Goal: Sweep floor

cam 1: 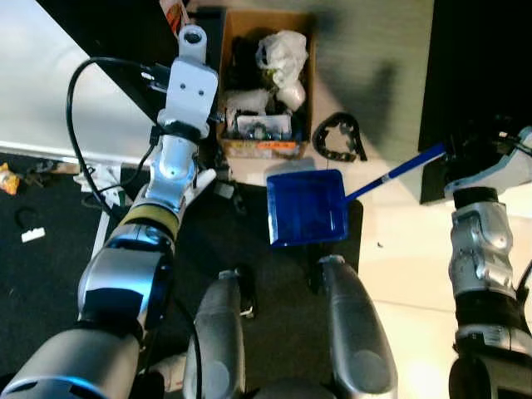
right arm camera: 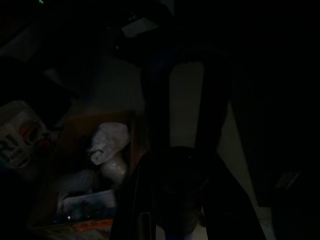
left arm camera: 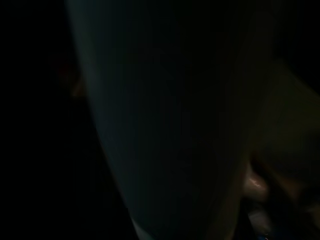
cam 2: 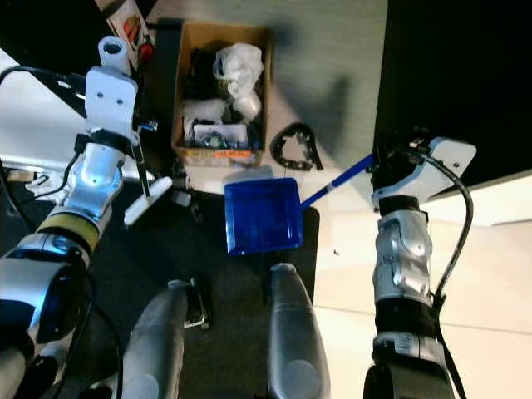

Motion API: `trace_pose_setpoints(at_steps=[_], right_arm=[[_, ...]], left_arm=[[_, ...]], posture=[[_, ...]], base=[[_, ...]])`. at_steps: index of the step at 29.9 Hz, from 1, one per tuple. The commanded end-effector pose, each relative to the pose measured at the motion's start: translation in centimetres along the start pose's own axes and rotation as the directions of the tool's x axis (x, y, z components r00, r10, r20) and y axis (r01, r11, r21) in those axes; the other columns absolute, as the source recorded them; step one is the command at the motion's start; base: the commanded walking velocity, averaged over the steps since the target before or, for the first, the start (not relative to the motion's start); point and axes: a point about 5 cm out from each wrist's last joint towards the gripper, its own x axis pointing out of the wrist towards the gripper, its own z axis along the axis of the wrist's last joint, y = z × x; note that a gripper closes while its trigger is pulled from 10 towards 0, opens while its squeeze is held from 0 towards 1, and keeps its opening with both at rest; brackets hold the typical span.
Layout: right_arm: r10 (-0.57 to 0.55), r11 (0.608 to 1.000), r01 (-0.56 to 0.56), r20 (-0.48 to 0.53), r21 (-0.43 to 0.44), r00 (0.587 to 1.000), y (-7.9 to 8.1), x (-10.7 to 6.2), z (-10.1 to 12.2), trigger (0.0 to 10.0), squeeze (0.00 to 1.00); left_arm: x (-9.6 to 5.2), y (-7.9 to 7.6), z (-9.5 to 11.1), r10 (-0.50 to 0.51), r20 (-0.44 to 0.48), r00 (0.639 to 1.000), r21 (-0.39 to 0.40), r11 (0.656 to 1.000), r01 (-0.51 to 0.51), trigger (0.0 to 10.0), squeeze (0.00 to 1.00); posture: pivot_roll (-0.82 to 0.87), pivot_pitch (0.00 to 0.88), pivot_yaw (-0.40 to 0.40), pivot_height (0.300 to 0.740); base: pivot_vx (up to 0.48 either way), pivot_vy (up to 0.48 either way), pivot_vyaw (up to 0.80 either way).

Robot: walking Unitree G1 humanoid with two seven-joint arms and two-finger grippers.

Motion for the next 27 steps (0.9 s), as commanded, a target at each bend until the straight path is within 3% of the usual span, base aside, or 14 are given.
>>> trace_pose_setpoints(at_steps=[1, 2, 6, 8, 9, 10, 11, 12, 14, 15, 17, 18, 22, 27], right_arm=[[-0.009, 0.999, 0.012, -0.057, 0.047, 0.998, 0.2, -1.2, -1.1, 10.0, 0.0], [-0.009, 0.999, 0.012, -0.057, 0.047, 0.998, 0.2, -1.2, -1.1, 10.0, 0.0], [-0.013, 0.999, 0.016, -0.07, 0.044, 0.997, 0.5, -2.0, -1.2, 10.0, 0.0], [-0.015, 0.999, 0.018, -0.072, 0.042, 0.997, 0.5, -2.1, -1.2, 10.0, 0.0], [-0.028, 0.999, 0.031, -0.079, 0.031, 0.996, 0.2, -2.1, -1.2, 10.0, 0.0], [-0.028, 0.999, 0.031, -0.079, 0.031, 0.996, 0.2, -2.1, -1.2, 10.0, 0.0], [-0.047, 0.999, 0.05, -0.089, 0.023, 0.995, -0.3, -2.1, -1.3, 10.0, 0.0], [-0.047, 0.999, 0.05, -0.089, 0.023, 0.995, -0.3, -2.1, -1.3, 10.0, 0.0], [-0.092, 0.995, 0.095, -0.111, 0.016, 0.99, -1.2, -2.2, -1.7, 10.0, 0.0], [-0.092, 0.995, 0.095, -0.111, 0.016, 0.99, -1.2, -2.2, -1.7, 10.0, 0.0], [-0.116, 0.993, 0.119, -0.135, 0.017, 0.984, -1.6, -2.2, -2.3, 10.0, 0.0], [-0.116, 0.993, 0.119, -0.135, 0.017, 0.984, -1.6, -2.2, -2.3, 10.0, 0.0], [-0.156, 0.986, 0.164, -0.188, 0.026, 0.97, -1.9, -2.1, -3.6, 10.0, 0.0], [-0.163, 0.984, 0.174, -0.204, 0.037, 0.965, -1.7, -1.9, -4.2, 10.0, 0.0]], left_arm=[[-0.4, -2.9, -0.4, -0.073, -0.041, 0.997, -0.036, 0.997, 0.071, 10.0, 0.0], [-0.4, -2.9, -0.4, -0.073, -0.041, 0.997, -0.036, 0.997, 0.071, 10.0, 0.0], [-0.3, -7.4, 0.3, -0.122, -0.084, 0.989, -0.226, 0.969, 0.1, 10.0, 0.0], [-0.3, -8.0, 0.5, -0.126, -0.089, 0.988, -0.26, 0.96, 0.099, 10.0, 0.0], [-0.1, -9.2, 1.2, -0.134, -0.082, 0.988, -0.332, 0.938, 0.1, 10.0, 0.0], [-0.1, -9.2, 1.2, -0.134, -0.082, 0.988, -0.332, 0.938, 0.1, 10.0, 0.0], [0.3, -10.3, 2.1, -0.148, -0.069, 0.987, -0.428, 0.897, 0.105, 10.0, 0.0], [0.3, -10.3, 2.1, -0.148, -0.069, 0.987, -0.428, 0.897, 0.105, 10.0, 0.0], [1.7, -12.2, 5.1, -0.158, 0.01, 0.987, -0.567, 0.813, 0.136, 10.0, 0.0], [1.7, -12.2, 5.1, -0.158, 0.01, 0.987, -0.567, 0.813, 0.136, 10.0, 0.0], [3.3, -12.7, 8.6, -0.134, 0.122, 0.983, -0.646, 0.742, 0.181, 10.0, 0.0], [3.3, -12.7, 8.6, -0.134, 0.122, 0.983, -0.646, 0.742, 0.181, 10.0, 0.0], [5.2, -11.3, 12.1, -0.04, 0.23, 0.972, -0.715, 0.671, 0.197, 10.0, 0.0], [6.3, -9.6, 13.5, -0.004, 0.272, 0.962, -0.721, 0.661, 0.207, 10.0, 0.0]], posture=[[-0.22, 0.511, 0.015, 0.731], [-0.22, 0.511, 0.015, 0.731], [-0.23, 0.506, 0.022, 0.731], [-0.23, 0.506, 0.022, 0.731], [-0.23, 0.505, 0.023, 0.731], [-0.23, 0.505, 0.023, 0.731], [-0.22, 0.502, 0.025, 0.731], [-0.22, 0.502, 0.025, 0.731], [-0.19, 0.485, 0.03, 0.731], [-0.19, 0.485, 0.03, 0.731], [-0.15, 0.45, 0.034, 0.731], [-0.15, 0.45, 0.034, 0.731], [-0.09, 0.416, 0.041, 0.731], [-0.05, 0.379, 0.048, 0.731]], base=[[0.0, 0.0, 0.0], [0.0, 0.0, 0.0], [0.0, 0.0, 0.0], [0.0, 0.0, 0.0], [0.0, 0.0, 0.0], [0.0, 0.0, 0.0], [0.0, 0.0, 0.0], [0.0, 0.0, 0.0], [0.0, 0.0, 0.0], [0.0, 0.0, 0.0], [0.0, 0.0, 0.0], [0.0, 0.0, 0.0], [0.0, 0.0, 0.0], [0.0, 0.0, 0.0]])
